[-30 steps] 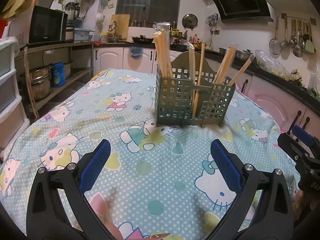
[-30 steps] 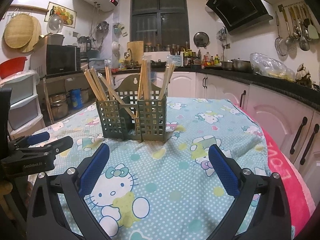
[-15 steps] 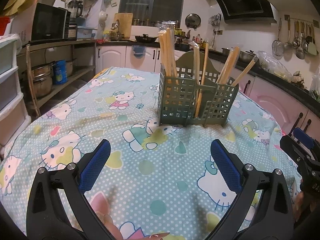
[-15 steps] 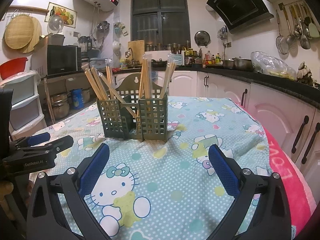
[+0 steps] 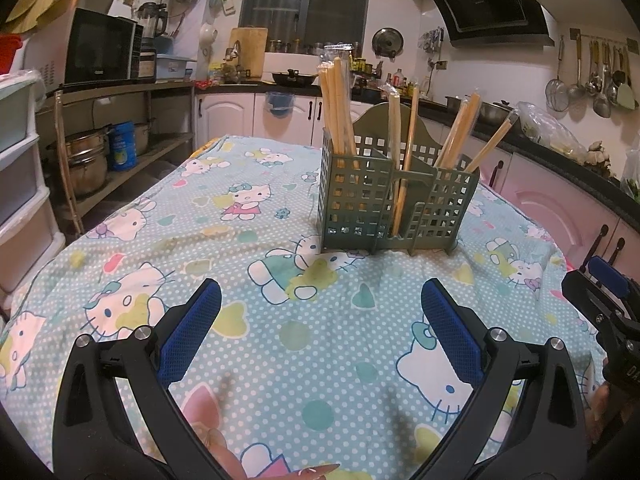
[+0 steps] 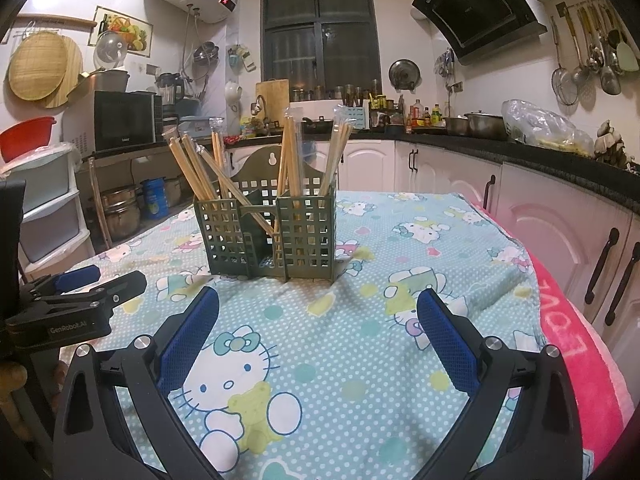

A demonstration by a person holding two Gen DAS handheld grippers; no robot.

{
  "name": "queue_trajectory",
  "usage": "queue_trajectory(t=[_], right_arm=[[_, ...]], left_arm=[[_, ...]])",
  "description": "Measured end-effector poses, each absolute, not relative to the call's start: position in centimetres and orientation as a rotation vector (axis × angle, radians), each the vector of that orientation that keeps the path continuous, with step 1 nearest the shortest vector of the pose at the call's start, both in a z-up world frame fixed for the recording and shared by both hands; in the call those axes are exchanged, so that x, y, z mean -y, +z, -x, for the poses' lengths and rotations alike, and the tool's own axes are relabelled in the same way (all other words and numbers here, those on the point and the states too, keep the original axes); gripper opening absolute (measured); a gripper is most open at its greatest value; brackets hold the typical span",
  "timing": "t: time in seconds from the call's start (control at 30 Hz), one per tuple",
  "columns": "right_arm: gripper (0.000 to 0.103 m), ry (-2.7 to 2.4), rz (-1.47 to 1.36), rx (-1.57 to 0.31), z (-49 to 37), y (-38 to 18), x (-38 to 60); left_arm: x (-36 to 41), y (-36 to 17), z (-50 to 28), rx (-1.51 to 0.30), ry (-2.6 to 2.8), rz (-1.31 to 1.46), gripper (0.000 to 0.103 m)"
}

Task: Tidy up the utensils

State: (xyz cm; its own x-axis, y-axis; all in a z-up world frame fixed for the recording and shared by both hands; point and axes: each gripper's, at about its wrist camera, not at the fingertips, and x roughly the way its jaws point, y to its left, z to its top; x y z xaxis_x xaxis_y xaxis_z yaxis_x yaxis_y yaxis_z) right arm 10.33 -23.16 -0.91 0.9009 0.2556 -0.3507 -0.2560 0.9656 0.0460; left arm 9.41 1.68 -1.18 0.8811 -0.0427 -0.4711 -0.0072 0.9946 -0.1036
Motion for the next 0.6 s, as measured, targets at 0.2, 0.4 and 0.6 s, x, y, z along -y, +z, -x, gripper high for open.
queue_trajectory(t=[0.2,0.4,0.6], right_arm=[[0.097,0.267,0.0,-0.365,-10.3,-0.98,23.07],[0.097,0.267,0.0,-0.366,-10.26,-1.01,22.98],[0.097,0.268,-0.001,-0.367,-10.22,-1.06,22.92]], left_arm=[[-1.72,-1.15,-9.32,-0.493,-0.018,0.101,0.092],[-1.71,-1.15,-9.34,-0.493,-0.017,0.102,0.092],[-1.73,-1.12,-9.32,-0.494,-0.016,0.099,0.092]])
